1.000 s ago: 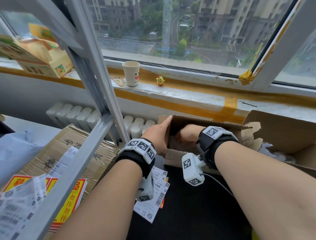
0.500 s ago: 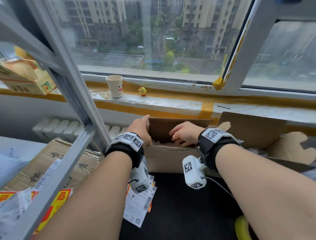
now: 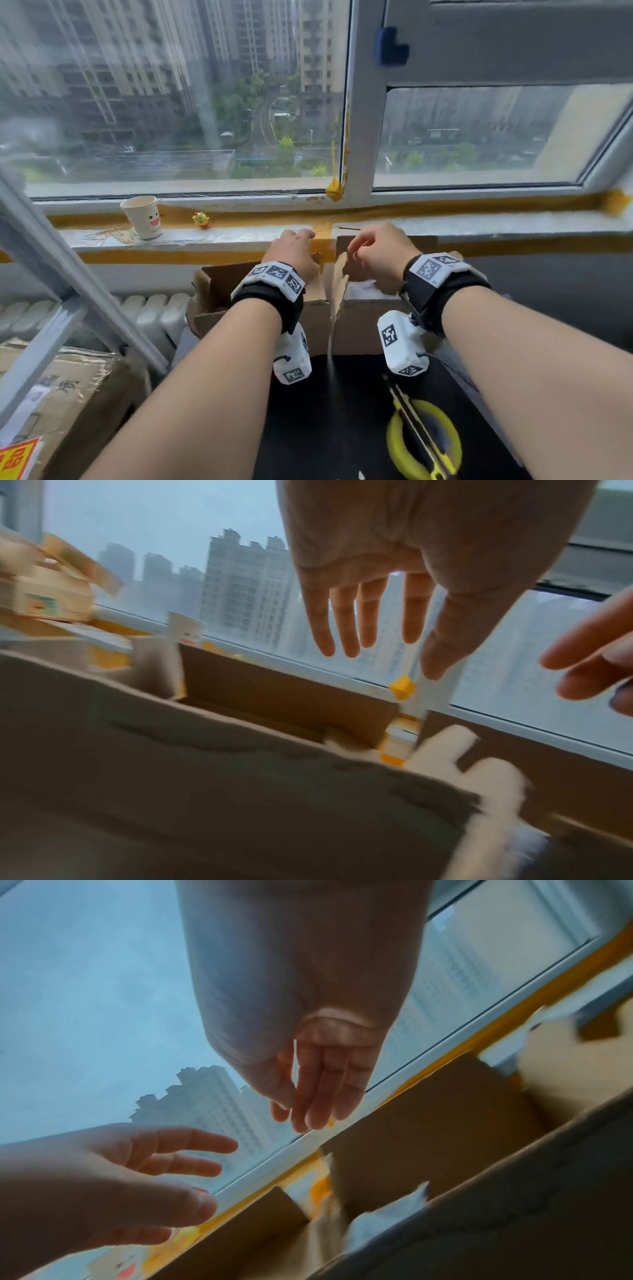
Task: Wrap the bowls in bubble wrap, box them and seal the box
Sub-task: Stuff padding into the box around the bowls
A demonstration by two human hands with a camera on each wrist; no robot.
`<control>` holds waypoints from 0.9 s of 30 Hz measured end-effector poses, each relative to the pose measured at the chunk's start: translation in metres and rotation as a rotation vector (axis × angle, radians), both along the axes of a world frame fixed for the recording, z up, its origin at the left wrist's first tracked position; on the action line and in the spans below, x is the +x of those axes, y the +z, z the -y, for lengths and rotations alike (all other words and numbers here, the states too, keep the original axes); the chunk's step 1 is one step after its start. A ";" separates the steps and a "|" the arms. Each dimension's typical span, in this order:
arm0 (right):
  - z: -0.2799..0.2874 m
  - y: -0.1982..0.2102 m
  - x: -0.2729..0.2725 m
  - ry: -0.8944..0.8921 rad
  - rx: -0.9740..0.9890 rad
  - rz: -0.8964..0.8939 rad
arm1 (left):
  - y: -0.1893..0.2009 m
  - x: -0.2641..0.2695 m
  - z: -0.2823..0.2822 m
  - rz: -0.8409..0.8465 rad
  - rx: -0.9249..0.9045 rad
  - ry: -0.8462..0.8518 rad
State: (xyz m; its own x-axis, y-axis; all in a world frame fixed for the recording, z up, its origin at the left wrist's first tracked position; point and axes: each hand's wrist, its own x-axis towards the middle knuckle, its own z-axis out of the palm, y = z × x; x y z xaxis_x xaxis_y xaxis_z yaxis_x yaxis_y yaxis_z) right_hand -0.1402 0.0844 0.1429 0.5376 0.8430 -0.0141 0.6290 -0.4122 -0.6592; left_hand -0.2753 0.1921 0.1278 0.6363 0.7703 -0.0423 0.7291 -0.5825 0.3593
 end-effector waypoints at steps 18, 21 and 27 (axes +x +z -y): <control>0.197 -0.059 0.146 -0.378 -0.202 0.172 | -0.034 0.175 0.158 -0.048 0.118 -0.394; 0.212 -0.086 0.155 -0.389 -0.287 0.142 | -0.049 0.185 0.169 -0.066 0.129 -0.406; 0.218 -0.139 0.156 -0.370 -0.407 -0.021 | -0.075 0.188 0.172 0.020 0.100 -0.343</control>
State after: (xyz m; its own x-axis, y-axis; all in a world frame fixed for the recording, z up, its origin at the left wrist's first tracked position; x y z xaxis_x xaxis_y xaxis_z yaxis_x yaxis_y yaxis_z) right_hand 0.0157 -0.1331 0.0037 0.7933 0.5218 -0.3136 0.3821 -0.8278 -0.4107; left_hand -0.0872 0.0203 0.0532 0.8585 0.5115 0.0375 0.4784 -0.8250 0.3008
